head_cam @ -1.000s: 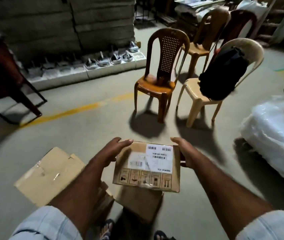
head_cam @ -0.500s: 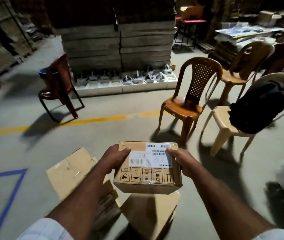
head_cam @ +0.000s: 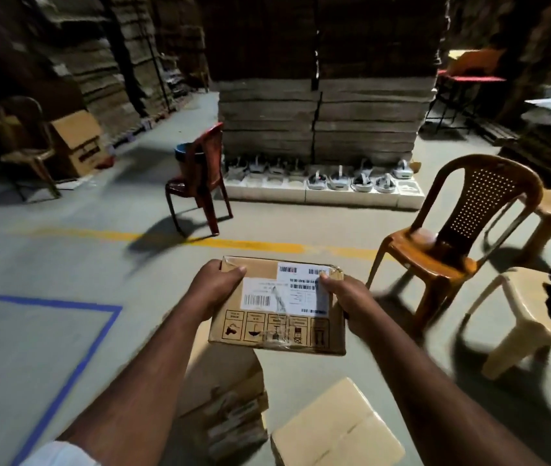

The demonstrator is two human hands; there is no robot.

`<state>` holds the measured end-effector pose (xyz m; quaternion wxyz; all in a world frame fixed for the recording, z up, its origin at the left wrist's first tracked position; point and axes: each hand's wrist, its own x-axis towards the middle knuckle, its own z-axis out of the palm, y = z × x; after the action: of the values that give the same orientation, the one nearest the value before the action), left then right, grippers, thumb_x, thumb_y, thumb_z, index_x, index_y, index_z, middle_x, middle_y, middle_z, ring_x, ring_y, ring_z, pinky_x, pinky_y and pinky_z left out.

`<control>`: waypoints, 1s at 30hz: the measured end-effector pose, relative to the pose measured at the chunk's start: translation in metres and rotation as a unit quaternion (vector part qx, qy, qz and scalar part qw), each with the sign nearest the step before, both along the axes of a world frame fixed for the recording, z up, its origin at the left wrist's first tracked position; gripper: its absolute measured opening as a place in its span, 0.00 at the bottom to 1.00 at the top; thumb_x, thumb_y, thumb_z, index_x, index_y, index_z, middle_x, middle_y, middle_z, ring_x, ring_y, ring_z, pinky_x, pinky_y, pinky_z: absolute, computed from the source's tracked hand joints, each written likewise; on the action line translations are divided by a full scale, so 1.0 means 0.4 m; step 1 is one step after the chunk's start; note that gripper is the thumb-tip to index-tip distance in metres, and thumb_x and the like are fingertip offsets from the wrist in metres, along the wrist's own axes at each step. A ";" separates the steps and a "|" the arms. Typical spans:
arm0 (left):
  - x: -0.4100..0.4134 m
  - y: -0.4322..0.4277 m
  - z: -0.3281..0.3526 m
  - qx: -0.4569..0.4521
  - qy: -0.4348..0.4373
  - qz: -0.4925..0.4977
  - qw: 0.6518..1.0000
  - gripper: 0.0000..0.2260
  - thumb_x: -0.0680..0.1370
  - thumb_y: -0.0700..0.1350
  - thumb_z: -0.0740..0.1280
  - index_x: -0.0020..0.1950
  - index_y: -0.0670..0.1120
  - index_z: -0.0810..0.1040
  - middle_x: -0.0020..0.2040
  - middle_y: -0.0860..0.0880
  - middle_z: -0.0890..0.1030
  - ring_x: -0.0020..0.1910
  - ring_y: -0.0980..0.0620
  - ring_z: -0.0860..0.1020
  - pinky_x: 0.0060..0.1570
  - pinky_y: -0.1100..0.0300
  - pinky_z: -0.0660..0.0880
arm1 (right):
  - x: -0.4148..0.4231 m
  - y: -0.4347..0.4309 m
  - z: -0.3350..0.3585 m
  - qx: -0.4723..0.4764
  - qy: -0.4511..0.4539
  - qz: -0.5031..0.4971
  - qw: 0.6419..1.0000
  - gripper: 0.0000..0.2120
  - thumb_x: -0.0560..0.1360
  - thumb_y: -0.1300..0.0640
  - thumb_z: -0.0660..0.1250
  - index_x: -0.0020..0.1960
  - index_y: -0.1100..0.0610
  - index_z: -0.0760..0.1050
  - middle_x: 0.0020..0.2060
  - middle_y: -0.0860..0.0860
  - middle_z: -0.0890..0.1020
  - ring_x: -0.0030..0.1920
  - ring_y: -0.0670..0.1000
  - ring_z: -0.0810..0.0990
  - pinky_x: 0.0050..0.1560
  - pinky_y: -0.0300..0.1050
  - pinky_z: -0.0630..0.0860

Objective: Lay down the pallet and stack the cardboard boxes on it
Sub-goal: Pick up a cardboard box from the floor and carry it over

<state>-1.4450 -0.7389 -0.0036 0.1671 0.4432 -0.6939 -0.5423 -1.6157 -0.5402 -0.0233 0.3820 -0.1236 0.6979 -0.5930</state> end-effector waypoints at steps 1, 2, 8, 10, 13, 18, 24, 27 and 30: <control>0.023 -0.004 0.006 -0.003 0.003 0.016 1.000 0.09 0.78 0.49 0.70 0.53 0.45 0.79 0.47 0.45 0.85 0.44 0.46 0.84 0.46 0.52 0.81 | 0.006 -0.024 -0.002 -0.008 0.001 0.010 1.000 0.11 0.81 0.55 0.66 0.58 0.61 0.79 0.50 0.57 0.88 0.50 0.58 0.86 0.55 0.56 0.81; 0.050 -0.006 0.013 -0.006 0.007 0.031 0.999 0.07 0.78 0.48 0.69 0.51 0.44 0.80 0.47 0.44 0.86 0.43 0.46 0.84 0.45 0.54 0.81 | 0.013 -0.049 -0.007 -0.015 -0.001 0.021 1.000 0.11 0.81 0.56 0.66 0.59 0.62 0.79 0.50 0.57 0.88 0.49 0.57 0.86 0.50 0.52 0.82; 0.239 0.029 0.082 -0.028 0.013 0.173 0.984 0.08 0.79 0.48 0.68 0.43 0.45 0.79 0.43 0.44 0.85 0.41 0.45 0.84 0.45 0.51 0.80 | 0.109 -0.157 0.034 -0.027 0.015 0.154 0.988 0.11 0.81 0.55 0.67 0.58 0.61 0.80 0.50 0.56 0.88 0.48 0.57 0.86 0.40 0.44 0.79; 0.314 0.048 0.104 -0.034 0.015 0.217 0.975 0.09 0.79 0.49 0.68 0.45 0.44 0.80 0.44 0.43 0.86 0.42 0.44 0.85 0.47 0.48 0.81 | 0.154 -0.181 0.066 -0.040 0.034 0.200 0.978 0.09 0.81 0.56 0.67 0.56 0.60 0.80 0.49 0.56 0.88 0.44 0.54 0.86 0.35 0.41 0.78; 0.438 0.099 0.142 -0.025 0.038 0.293 0.955 0.20 0.76 0.60 0.67 0.50 0.43 0.82 0.44 0.43 0.86 0.42 0.43 0.85 0.47 0.45 0.82 | 0.233 -0.208 0.113 -0.066 0.053 0.271 0.959 0.08 0.81 0.56 0.67 0.55 0.59 0.81 0.46 0.55 0.87 0.34 0.49 0.83 0.31 0.39 0.74; 0.628 0.202 0.191 -0.016 0.080 0.442 0.893 0.42 0.61 0.79 0.60 0.51 0.43 0.79 0.44 0.42 0.84 0.41 0.41 0.85 0.39 0.49 0.82 | 0.396 -0.224 0.181 -0.101 0.008 0.334 0.937 0.15 0.82 0.44 0.62 0.49 0.55 0.80 0.33 0.52 0.82 0.29 0.49 0.77 0.35 0.42 0.67; 0.777 0.323 0.251 -0.071 0.123 0.543 0.828 0.21 0.69 0.60 0.69 0.50 0.44 0.79 0.45 0.40 0.85 0.42 0.41 0.84 0.47 0.39 0.81 | 0.566 -0.243 0.232 -0.135 -0.126 0.332 0.925 0.16 0.82 0.43 0.62 0.47 0.54 0.79 0.29 0.48 0.85 0.33 0.48 0.84 0.39 0.44 0.72; 0.852 0.388 0.267 -0.094 0.186 0.544 0.812 0.15 0.74 0.47 0.73 0.55 0.42 0.76 0.49 0.39 0.83 0.42 0.44 0.81 0.45 0.48 0.78 | 0.639 -0.252 0.244 -0.113 -0.168 0.353 0.913 0.23 0.80 0.41 0.64 0.63 0.59 0.80 0.43 0.54 0.87 0.39 0.53 0.86 0.36 0.45 0.80; 0.939 0.450 0.253 -0.101 0.282 0.485 0.821 0.20 0.63 0.34 0.75 0.51 0.41 0.72 0.54 0.41 0.83 0.44 0.48 0.82 0.45 0.54 0.76 | 0.705 -0.252 0.230 -0.087 -0.181 0.379 0.903 0.30 0.78 0.34 0.62 0.65 0.56 0.79 0.54 0.58 0.85 0.51 0.58 0.84 0.41 0.48 0.82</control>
<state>-1.0694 -0.5588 0.0975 0.6408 0.5312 -0.3624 -0.4193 -1.3336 -0.6409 0.0686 0.6854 -0.3021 0.4630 -0.4740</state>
